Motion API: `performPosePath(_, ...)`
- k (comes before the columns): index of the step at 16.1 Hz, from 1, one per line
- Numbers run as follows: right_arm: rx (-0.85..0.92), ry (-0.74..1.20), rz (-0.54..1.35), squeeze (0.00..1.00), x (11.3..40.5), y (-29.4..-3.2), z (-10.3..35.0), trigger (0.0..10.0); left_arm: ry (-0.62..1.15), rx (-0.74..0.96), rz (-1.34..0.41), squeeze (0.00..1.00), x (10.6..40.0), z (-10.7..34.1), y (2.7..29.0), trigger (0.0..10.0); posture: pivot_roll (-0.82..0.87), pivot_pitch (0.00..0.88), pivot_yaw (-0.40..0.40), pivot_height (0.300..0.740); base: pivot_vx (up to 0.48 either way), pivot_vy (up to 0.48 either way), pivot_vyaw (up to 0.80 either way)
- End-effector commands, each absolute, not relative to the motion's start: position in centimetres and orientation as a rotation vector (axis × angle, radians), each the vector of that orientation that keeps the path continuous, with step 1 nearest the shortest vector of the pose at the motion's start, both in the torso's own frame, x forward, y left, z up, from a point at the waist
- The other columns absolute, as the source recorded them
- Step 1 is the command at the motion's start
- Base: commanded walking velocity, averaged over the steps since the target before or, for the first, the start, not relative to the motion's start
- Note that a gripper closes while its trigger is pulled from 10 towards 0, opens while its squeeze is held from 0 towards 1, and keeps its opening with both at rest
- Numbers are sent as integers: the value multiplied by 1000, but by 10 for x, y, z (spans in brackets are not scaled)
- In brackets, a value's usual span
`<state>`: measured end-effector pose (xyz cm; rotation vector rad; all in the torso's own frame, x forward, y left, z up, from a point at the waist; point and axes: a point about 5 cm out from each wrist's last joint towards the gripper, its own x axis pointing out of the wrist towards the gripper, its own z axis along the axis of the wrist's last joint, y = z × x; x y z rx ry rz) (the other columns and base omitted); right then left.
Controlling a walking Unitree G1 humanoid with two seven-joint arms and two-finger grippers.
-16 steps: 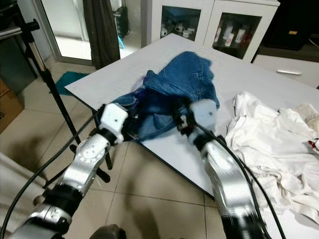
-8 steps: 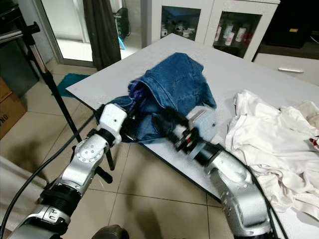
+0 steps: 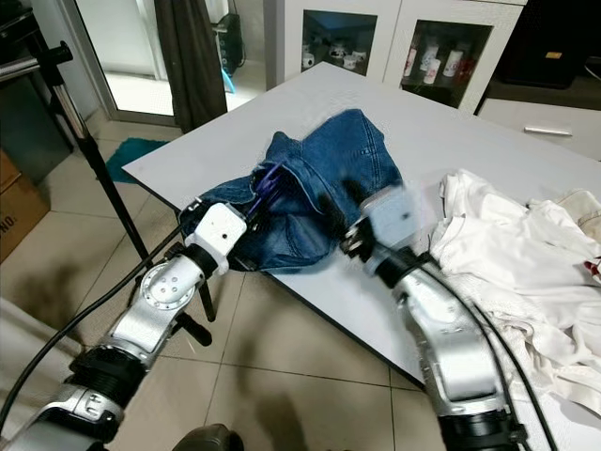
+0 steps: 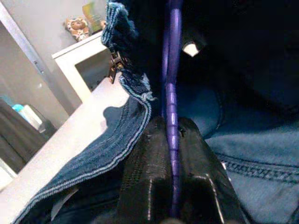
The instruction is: Hang hanger
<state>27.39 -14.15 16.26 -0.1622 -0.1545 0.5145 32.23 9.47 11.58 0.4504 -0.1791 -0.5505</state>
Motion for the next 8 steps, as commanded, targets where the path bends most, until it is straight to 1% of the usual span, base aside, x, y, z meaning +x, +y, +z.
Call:
performPosePath(1,-174,-166,507,0,274,-140,163,10000,-217,474,-561,0,323,122,91,10000,175,0,12,740,0,0,0)
performPosePath(2,-175,-167,509,0,274,-139,163,10000,-216,476,-561,0,323,122,92,10000,175,0,12,740,0,0,0)
performPosePath(4,-128,-150,640,0,265,-123,164,10000,-217,489,-566,0,323,121,91,10000,179,0,10,740,0,0,0)
performPosePath(8,-149,-150,645,0,265,-117,163,10000,-222,491,-565,0,324,122,90,10000,179,0,10,740,0,0,0)
